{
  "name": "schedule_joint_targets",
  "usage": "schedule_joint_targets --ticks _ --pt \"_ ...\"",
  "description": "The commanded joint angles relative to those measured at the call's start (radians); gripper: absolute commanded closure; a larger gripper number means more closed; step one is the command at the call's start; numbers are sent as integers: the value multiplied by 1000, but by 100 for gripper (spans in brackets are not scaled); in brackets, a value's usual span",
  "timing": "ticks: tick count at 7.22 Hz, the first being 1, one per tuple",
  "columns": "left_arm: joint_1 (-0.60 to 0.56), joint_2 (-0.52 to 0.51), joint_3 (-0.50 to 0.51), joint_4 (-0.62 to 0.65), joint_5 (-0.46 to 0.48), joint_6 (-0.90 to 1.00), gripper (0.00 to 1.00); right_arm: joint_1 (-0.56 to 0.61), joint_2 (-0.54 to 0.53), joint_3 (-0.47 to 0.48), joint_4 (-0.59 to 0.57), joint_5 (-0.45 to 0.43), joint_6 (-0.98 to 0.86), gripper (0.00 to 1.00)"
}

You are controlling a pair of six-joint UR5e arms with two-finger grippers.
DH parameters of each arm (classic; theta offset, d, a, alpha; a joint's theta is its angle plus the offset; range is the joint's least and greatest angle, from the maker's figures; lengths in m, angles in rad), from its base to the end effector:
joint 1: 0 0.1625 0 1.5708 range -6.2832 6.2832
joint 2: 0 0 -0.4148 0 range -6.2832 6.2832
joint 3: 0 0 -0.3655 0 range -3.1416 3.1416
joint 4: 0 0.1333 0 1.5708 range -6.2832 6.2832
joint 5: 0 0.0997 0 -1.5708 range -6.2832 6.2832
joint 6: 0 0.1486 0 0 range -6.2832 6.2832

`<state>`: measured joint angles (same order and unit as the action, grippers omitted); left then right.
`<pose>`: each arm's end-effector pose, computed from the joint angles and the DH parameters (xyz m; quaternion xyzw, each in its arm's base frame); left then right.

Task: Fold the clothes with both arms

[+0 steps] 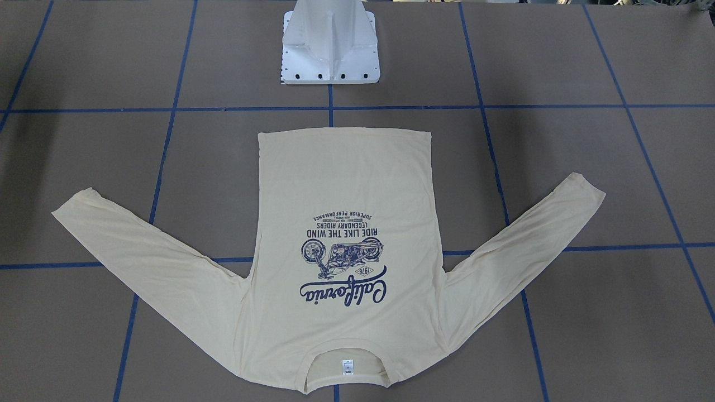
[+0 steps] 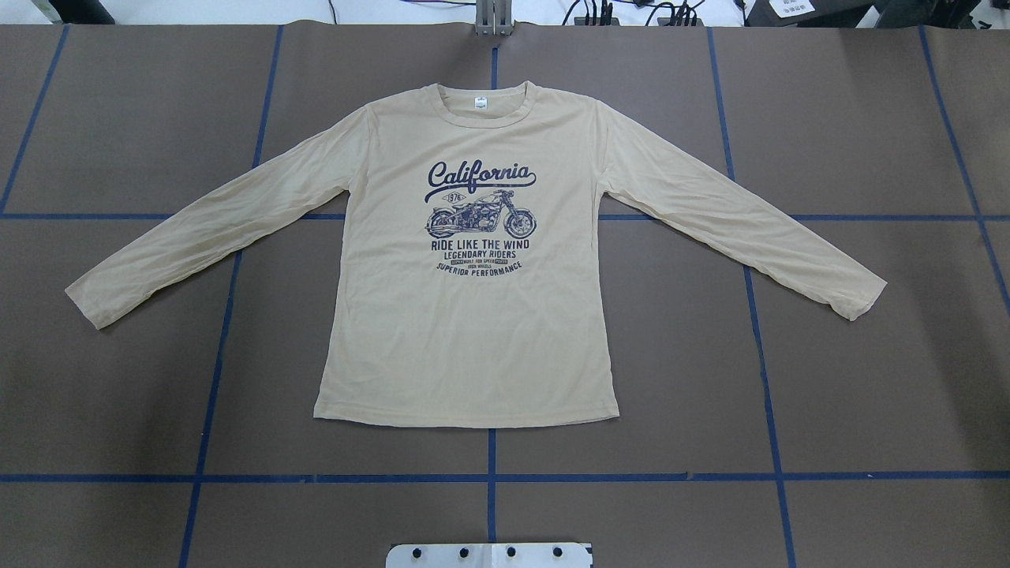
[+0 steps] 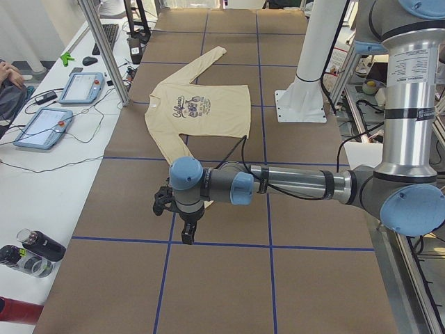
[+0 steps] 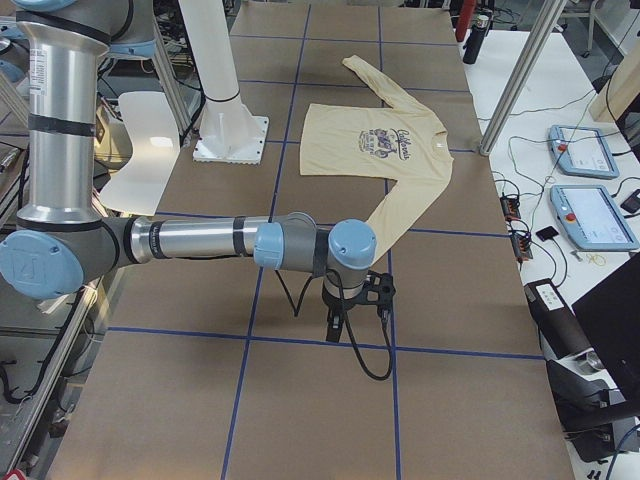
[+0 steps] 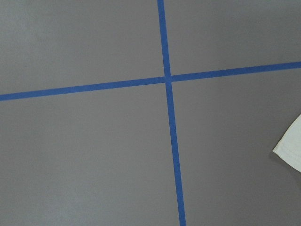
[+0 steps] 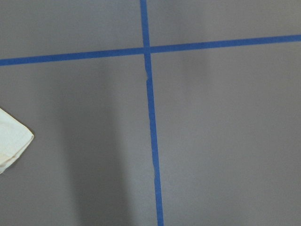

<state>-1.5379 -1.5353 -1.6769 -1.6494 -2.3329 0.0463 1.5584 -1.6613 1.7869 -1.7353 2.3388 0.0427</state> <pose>-0.0154 -0.4652 0.6427 0.0717 0.3704 0.0643 0.9239 0.0249 -0.4209 0.6405 -0.0283 -0.3739 0.0213 0.9268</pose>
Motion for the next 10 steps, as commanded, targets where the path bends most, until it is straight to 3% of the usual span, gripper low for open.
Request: schedule_joint_targets --ticks 1,3,5,7,9,10 --pt "1 -49 -13 -52 -8 1 0 -59 49 26 2 4 12 0" --pt "18 -88 -7 -105 -5 0 0 -119 107 11 16 14 11 0" --pt "30 -111 -4 -176 -6 -122 0 -167 88 -10 208 37 104 0" --pt "83 -123 22 -250 -2 -184 0 -274 77 -8 380 46 352 0" --pt "88 -109 60 -346 -5 -186 0 -365 9 -24 659 30 553 0" --pt "88 -105 90 -395 -5 -187 0 -411 20 -32 661 27 631 0"
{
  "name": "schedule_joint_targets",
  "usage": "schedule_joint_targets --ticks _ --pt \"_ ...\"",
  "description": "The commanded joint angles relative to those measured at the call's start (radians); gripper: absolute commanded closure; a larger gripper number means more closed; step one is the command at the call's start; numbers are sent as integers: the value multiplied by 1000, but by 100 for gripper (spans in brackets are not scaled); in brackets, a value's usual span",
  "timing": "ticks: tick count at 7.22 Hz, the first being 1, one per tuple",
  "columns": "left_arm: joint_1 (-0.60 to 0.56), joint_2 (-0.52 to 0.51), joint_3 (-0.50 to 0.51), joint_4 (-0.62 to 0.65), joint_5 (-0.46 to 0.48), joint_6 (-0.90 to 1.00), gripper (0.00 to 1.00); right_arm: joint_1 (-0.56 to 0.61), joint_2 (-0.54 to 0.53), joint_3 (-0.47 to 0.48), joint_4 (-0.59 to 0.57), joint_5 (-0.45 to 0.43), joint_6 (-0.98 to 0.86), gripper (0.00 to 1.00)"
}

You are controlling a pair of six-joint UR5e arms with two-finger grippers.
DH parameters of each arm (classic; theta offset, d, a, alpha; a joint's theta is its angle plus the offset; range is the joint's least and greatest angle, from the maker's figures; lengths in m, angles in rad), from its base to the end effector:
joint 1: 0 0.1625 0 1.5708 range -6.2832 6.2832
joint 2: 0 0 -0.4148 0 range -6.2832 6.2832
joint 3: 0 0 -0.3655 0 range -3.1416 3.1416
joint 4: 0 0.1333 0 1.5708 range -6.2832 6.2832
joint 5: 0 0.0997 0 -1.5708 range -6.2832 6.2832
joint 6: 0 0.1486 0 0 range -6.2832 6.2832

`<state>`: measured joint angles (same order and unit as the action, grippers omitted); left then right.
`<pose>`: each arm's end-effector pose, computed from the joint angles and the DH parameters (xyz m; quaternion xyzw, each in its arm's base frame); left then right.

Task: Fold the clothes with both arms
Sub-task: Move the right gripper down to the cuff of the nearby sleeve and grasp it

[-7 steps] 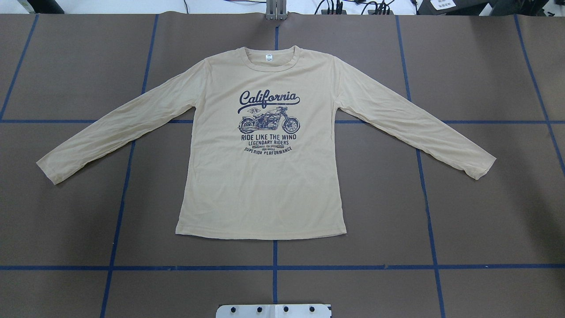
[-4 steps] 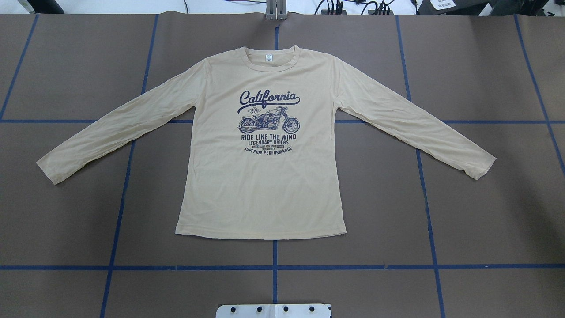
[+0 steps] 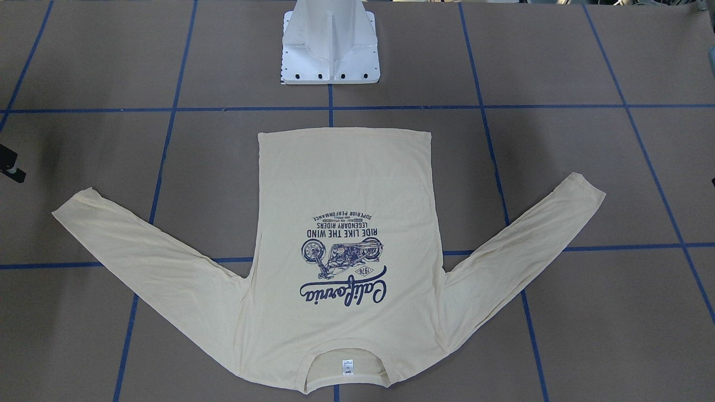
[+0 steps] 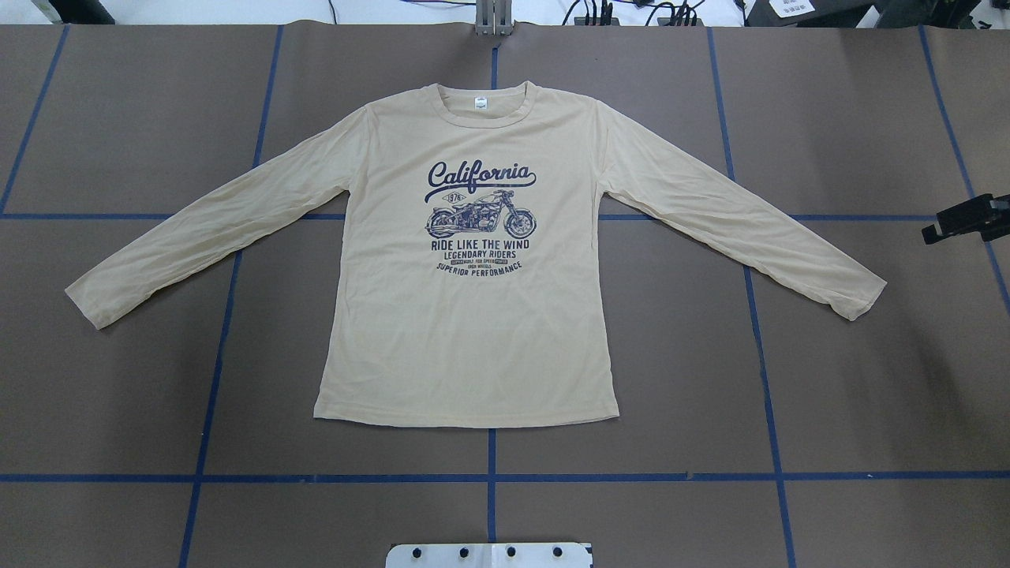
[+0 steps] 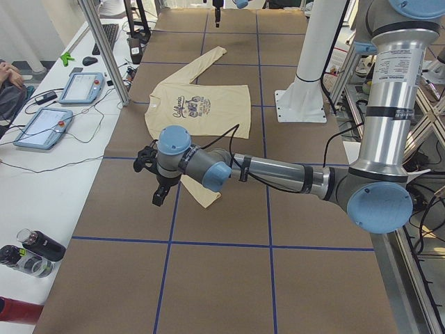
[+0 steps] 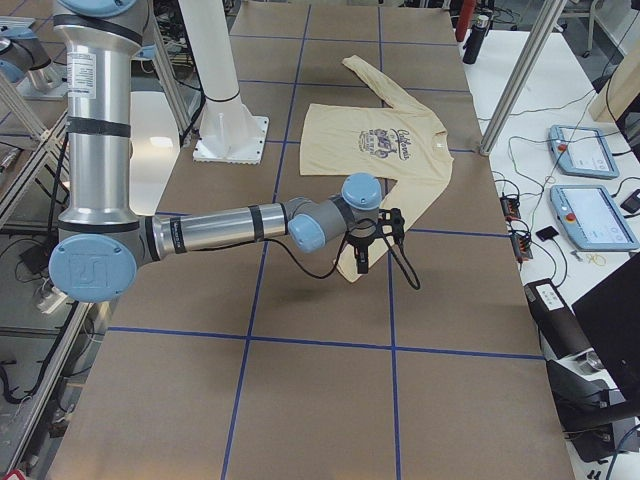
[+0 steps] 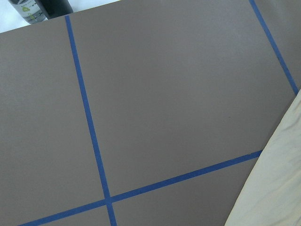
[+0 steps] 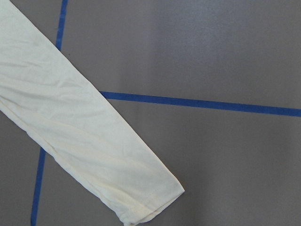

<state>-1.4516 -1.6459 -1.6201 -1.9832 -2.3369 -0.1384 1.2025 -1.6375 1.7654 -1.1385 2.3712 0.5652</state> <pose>0.0335 -0.5340 0.5718 0.1976 0.3890 0.0905 0.8952 -0.1459 -0.4521 0.5645 0.0589 -0.4489 -0.0202 0.8914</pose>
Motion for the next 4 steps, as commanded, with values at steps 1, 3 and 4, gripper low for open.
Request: schedule_joint_targets --ticks 1,3,4 --pt "2 6 58 -98 -1 -4 0 -101 4 -36 72 -32 177 0" --pt "2 6 65 -106 -1 -6 0 -167 8 -63 89 -110 183 0" --pt "2 5 62 -106 -2 -7 0 -210 25 -87 88 -150 185 0"
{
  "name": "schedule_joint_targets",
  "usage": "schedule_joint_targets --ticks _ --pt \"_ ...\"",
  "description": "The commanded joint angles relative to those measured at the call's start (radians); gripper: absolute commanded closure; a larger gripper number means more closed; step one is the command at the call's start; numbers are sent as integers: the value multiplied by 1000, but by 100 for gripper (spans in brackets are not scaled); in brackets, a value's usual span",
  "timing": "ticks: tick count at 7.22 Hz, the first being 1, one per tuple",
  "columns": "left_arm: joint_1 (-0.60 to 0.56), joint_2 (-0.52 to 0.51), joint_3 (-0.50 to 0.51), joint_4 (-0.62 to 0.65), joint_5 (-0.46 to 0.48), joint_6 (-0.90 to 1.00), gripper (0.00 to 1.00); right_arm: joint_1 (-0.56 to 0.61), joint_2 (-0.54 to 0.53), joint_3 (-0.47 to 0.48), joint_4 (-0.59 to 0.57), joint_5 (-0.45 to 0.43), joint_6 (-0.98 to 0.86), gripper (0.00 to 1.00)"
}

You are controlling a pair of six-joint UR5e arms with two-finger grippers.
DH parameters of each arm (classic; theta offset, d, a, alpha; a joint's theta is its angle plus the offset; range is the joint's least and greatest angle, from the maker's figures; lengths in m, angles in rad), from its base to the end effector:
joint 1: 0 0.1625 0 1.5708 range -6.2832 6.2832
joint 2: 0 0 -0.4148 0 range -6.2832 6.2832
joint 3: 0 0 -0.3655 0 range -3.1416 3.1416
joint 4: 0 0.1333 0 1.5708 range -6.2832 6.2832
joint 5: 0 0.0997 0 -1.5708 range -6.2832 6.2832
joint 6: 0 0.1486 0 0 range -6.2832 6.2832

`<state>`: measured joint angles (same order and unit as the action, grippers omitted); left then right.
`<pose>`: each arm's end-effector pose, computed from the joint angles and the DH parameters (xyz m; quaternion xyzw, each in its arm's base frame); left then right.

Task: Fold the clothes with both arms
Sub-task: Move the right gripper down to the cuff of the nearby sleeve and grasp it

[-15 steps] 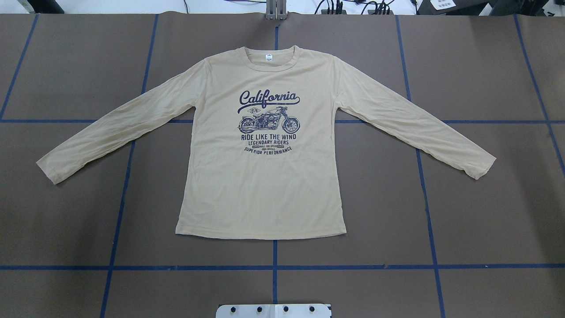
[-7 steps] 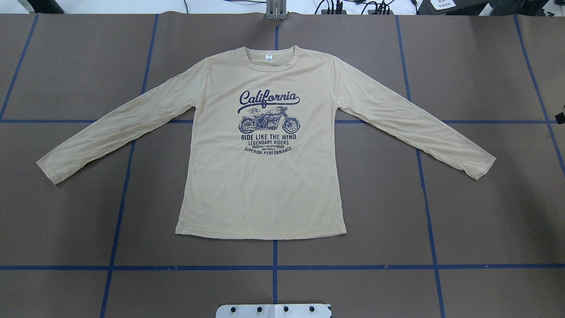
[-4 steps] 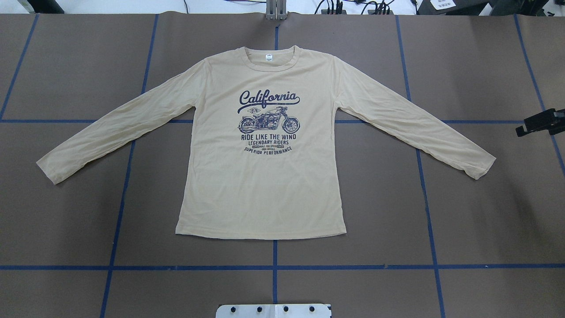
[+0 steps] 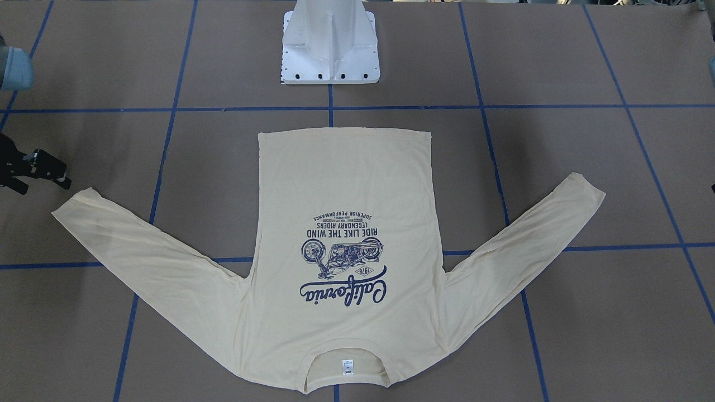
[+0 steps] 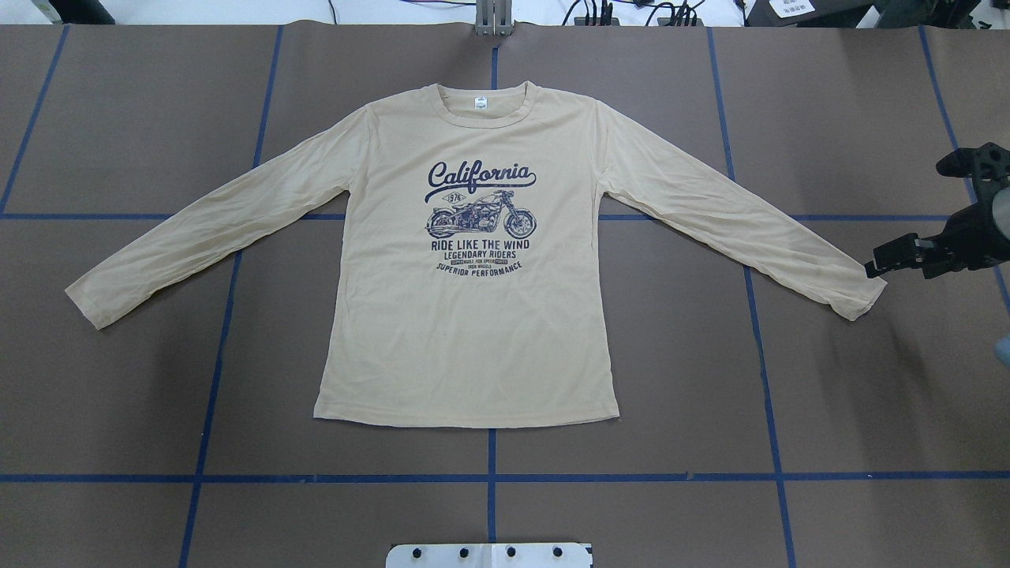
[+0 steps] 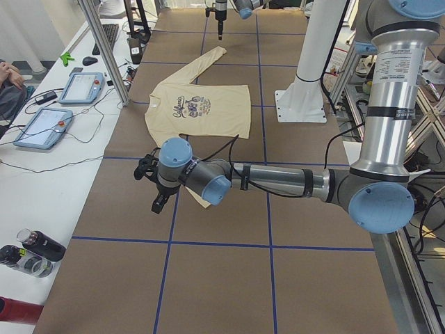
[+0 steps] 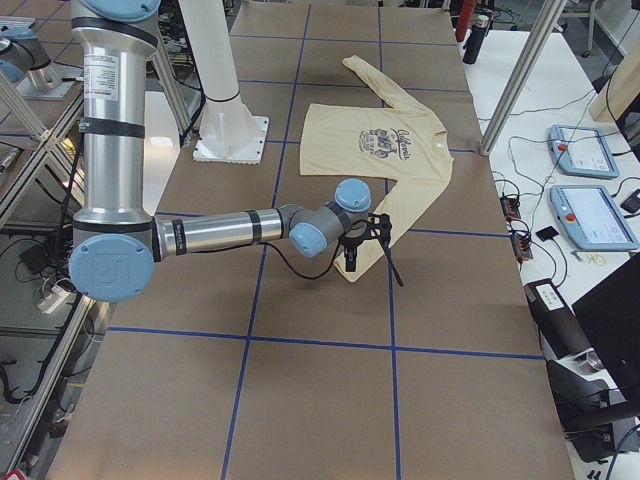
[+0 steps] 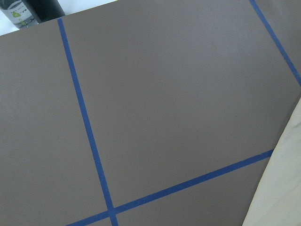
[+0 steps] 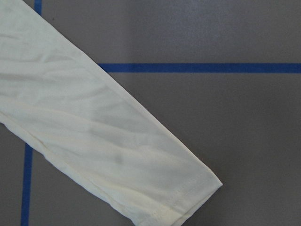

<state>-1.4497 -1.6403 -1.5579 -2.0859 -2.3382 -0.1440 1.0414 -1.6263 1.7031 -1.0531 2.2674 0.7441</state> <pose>0.0348 -0.5352 0.5916 0.2117 0.3906 0.0954 0.8908 -0.2136 -0.4402 0.5872 0.0273 -0.4261 -0.0031 0.9043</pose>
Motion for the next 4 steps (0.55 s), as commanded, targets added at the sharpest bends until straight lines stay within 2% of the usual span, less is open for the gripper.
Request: schedule_joint_targets --ticks 1,4 --pt "0 -1 -1 -3 -1 -2 0 -63 16 -45 2 -57 1 0" --pt "0 -4 -1 -3 0 -2 0 -75 80 -118 2 -55 -6 1"
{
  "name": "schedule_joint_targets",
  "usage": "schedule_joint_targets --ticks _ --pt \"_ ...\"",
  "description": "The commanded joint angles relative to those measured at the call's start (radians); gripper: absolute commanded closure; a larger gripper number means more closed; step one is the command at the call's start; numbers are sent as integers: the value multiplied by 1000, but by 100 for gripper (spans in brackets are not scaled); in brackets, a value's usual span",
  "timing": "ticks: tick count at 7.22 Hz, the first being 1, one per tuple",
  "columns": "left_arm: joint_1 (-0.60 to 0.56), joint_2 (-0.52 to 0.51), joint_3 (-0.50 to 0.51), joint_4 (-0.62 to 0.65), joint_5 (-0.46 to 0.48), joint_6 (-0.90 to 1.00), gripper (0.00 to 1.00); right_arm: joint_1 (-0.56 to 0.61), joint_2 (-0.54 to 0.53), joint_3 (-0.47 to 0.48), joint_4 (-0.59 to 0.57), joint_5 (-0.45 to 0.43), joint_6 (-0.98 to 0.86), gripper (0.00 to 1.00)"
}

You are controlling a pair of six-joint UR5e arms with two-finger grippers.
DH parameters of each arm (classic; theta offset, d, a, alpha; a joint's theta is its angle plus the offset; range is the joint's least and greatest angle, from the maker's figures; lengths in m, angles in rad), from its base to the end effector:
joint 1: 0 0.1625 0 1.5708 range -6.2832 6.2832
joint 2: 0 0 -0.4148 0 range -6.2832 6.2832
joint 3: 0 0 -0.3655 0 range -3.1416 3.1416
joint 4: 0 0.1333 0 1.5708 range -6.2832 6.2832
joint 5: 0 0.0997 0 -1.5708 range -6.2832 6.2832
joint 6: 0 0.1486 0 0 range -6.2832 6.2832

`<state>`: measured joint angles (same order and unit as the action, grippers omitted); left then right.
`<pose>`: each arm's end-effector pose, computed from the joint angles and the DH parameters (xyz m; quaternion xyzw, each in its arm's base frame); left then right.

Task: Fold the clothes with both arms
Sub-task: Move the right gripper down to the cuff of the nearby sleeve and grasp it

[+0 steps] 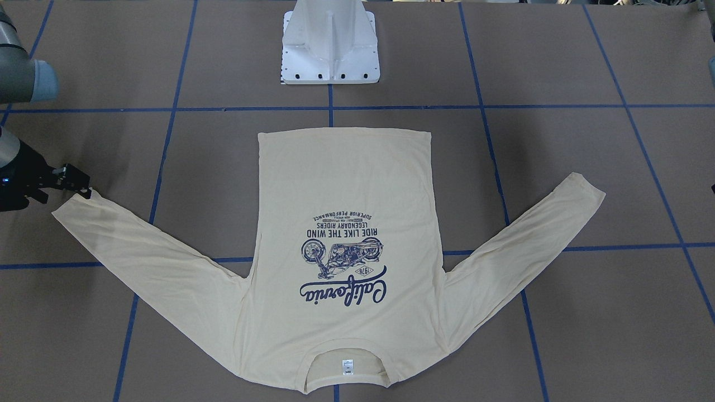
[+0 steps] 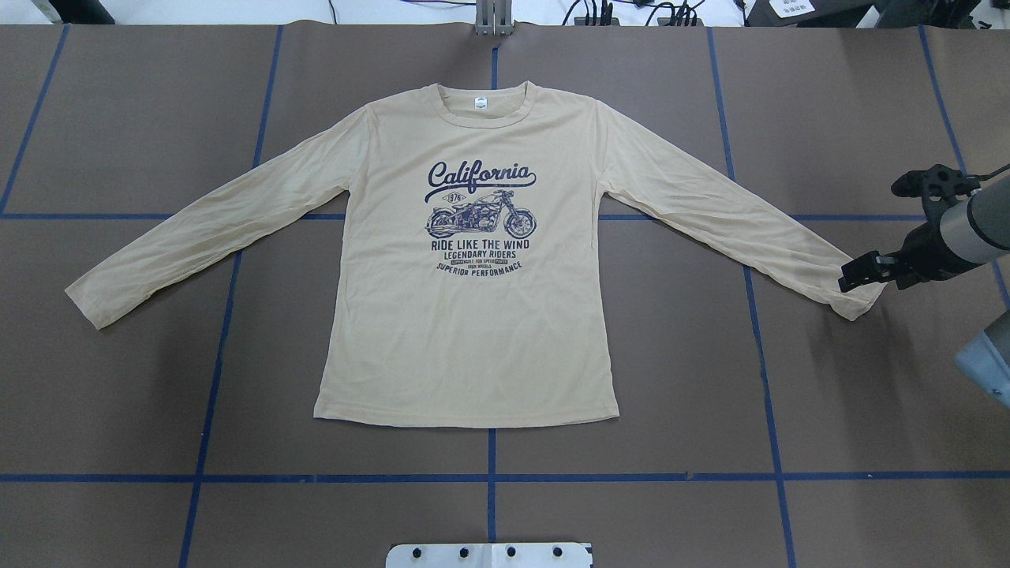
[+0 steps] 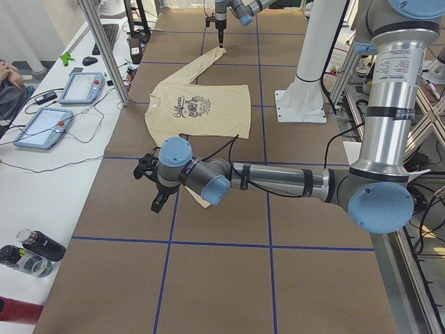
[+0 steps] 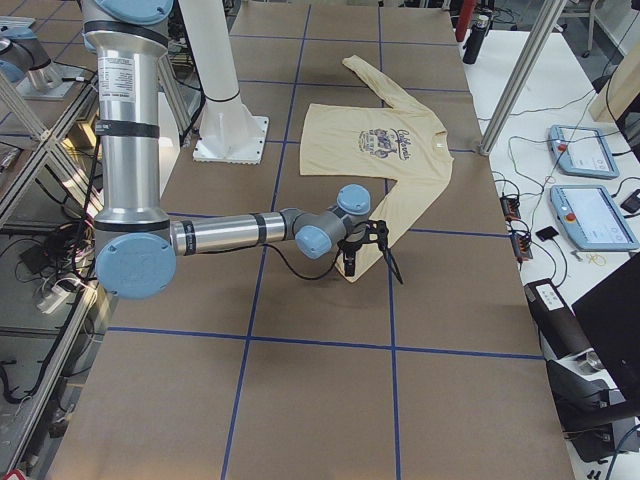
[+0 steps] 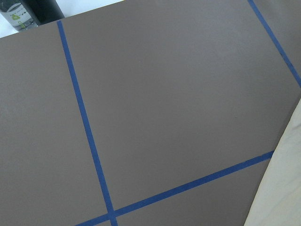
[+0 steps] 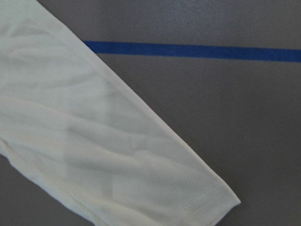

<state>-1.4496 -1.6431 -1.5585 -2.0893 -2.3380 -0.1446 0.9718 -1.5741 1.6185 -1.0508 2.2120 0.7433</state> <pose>0.0350 -0.5365 0.5893 0.2146 0.3906 0.0963 0.8900 -0.2518 -0.4477 0.6084 0.0187 -0.4014 -0.0218 0.9155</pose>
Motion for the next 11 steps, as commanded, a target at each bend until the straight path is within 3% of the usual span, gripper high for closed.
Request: schedule_joint_targets --ticks 1,7,8,10,11 --pt "0 -1 0 0 0 -1 0 -5 29 -44 -2 2 -7 1" --pt "0 -1 6 0 0 0 0 -22 22 -68 -2 12 4 2" --pt "0 -3 6 0 0 0 0 -25 20 -68 -6 12 4 11" --pt "0 -7 6 0 0 -1 0 -33 17 -69 -12 12 4 15" --pt "0 -9 5 0 0 -1 0 -33 16 -71 -15 14 4 27"
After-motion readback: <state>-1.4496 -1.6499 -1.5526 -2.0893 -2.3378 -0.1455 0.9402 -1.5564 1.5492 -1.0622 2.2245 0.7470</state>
